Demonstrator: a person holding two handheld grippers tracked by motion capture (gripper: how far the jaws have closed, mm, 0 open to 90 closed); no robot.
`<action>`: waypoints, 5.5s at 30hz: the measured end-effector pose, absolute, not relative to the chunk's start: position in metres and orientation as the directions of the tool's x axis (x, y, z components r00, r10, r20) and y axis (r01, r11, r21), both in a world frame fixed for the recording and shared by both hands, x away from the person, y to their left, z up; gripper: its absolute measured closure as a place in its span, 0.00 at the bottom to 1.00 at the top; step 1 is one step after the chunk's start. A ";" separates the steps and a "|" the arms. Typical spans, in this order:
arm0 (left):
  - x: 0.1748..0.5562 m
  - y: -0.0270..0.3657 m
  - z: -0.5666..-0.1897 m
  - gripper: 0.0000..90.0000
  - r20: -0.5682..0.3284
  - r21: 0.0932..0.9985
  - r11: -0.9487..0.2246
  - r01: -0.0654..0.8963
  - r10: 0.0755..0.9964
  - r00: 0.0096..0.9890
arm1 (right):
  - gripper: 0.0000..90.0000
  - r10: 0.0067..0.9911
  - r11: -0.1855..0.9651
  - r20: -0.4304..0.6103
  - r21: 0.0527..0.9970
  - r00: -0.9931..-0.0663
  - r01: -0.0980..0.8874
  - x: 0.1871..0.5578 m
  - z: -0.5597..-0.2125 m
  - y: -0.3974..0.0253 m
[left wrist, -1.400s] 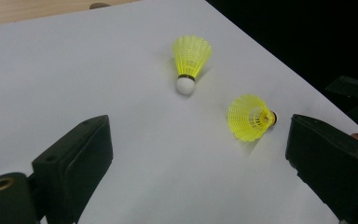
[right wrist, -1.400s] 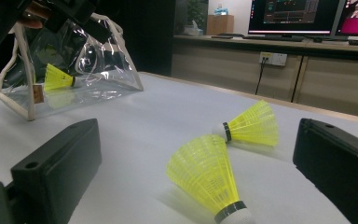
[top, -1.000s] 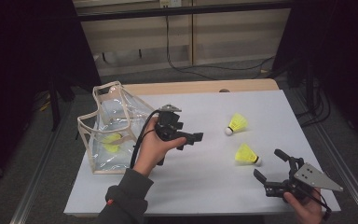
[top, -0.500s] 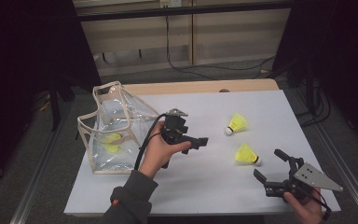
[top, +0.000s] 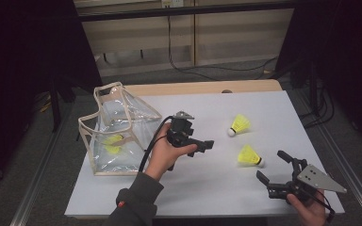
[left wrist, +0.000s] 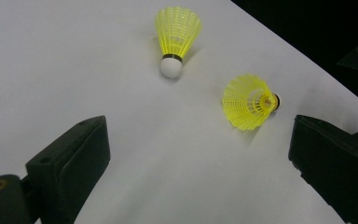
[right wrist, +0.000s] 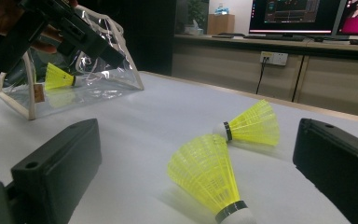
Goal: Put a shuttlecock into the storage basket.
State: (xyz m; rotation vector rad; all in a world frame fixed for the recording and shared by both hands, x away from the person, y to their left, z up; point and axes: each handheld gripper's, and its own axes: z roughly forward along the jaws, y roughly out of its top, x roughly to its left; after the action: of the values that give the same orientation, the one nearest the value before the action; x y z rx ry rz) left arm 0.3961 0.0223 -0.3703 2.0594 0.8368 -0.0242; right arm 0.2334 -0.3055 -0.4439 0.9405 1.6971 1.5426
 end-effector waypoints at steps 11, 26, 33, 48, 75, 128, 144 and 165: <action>0.394 0.014 -0.374 0.06 -0.317 0.735 -0.384 0.559 0.534 0.784 | 0.01 0.848 0.051 0.000 0.995 -0.531 0.081 0.233 -0.443 -0.305; 0.391 0.000 -0.380 0.07 -0.321 0.739 -0.398 0.543 0.501 0.804 | 0.01 0.848 0.055 -0.004 0.995 -0.530 0.081 0.233 -0.443 -0.305; 0.390 -0.006 -0.384 0.07 -0.325 0.740 -0.401 0.541 0.491 0.808 | 0.01 0.848 0.056 -0.005 0.995 -0.530 0.081 0.233 -0.443 -0.305; 0.387 -0.019 -0.391 0.08 -0.322 0.735 -0.422 0.530 0.470 0.821 | 0.01 0.848 0.057 -0.004 0.995 -0.531 0.082 0.233 -0.443 -0.306; 0.384 -0.039 -0.407 0.10 -0.317 0.729 -0.462 0.505 0.427 0.847 | 0.01 0.847 0.058 -0.006 0.995 -0.531 0.081 0.233 -0.444 -0.305; 0.380 -0.082 -0.432 0.27 -0.279 0.721 -0.548 0.424 0.331 0.901 | 0.01 0.846 0.061 -0.008 0.995 -0.534 0.082 0.233 -0.444 -0.306; 0.382 -0.095 -0.439 0.42 -0.273 0.736 -0.551 0.394 0.292 0.917 | 0.01 0.846 0.060 -0.007 0.995 -0.533 0.082 0.233 -0.443 -0.306; 0.385 -0.108 -0.451 0.63 -0.307 0.735 -0.556 0.387 0.236 0.922 | 0.01 0.848 0.063 -0.010 0.995 -0.531 0.082 0.233 -0.443 -0.307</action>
State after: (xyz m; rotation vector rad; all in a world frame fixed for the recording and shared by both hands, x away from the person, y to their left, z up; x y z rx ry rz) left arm 0.3846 -0.1076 -0.4514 2.1841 0.4415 -0.2154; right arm 0.2326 -0.3068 -0.4435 0.9345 1.7051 1.5298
